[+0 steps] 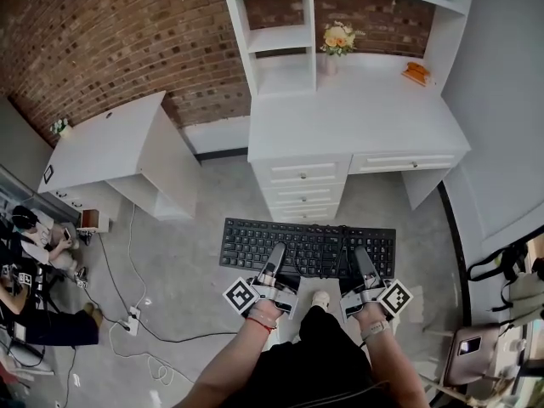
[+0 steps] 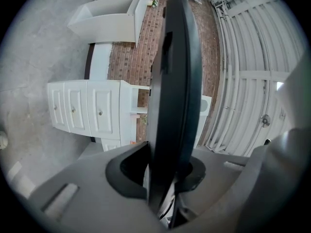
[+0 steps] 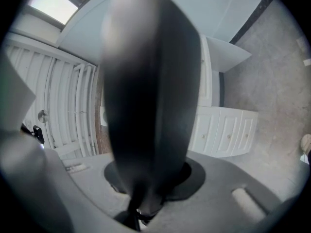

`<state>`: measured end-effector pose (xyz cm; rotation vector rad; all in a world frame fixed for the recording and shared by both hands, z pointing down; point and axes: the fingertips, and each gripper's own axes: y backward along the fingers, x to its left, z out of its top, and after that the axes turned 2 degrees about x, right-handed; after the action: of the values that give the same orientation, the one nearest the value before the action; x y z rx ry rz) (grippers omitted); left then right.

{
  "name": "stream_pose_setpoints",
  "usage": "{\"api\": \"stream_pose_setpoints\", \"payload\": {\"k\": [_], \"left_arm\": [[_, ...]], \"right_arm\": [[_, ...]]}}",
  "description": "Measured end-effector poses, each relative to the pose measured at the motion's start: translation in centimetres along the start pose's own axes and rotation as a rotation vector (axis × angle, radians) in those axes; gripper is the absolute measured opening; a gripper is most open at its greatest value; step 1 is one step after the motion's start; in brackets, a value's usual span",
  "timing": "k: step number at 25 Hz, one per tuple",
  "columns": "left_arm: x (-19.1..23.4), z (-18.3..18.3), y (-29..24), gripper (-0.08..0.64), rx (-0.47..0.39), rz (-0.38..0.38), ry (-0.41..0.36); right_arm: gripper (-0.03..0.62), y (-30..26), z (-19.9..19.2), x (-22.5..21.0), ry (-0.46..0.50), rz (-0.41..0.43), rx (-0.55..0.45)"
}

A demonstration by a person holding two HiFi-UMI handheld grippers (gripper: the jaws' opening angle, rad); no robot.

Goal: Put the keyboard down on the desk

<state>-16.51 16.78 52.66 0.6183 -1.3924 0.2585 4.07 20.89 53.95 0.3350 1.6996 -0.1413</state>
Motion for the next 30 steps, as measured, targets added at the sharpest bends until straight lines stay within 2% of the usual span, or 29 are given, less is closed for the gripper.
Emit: {"api": "stream_pose_setpoints", "payload": {"k": [11, 30], "left_arm": [[1.9, 1.3, -7.4, 0.072, -0.019, -0.002, 0.009], [5.2, 2.7, -16.3, 0.072, -0.064, 0.019, 0.002]], "right_arm": [[0.078, -6.4, 5.2, -1.2, 0.008, -0.01, 0.032], [0.078, -14.1, 11.9, -4.0, 0.007, -0.018, 0.085]]}}
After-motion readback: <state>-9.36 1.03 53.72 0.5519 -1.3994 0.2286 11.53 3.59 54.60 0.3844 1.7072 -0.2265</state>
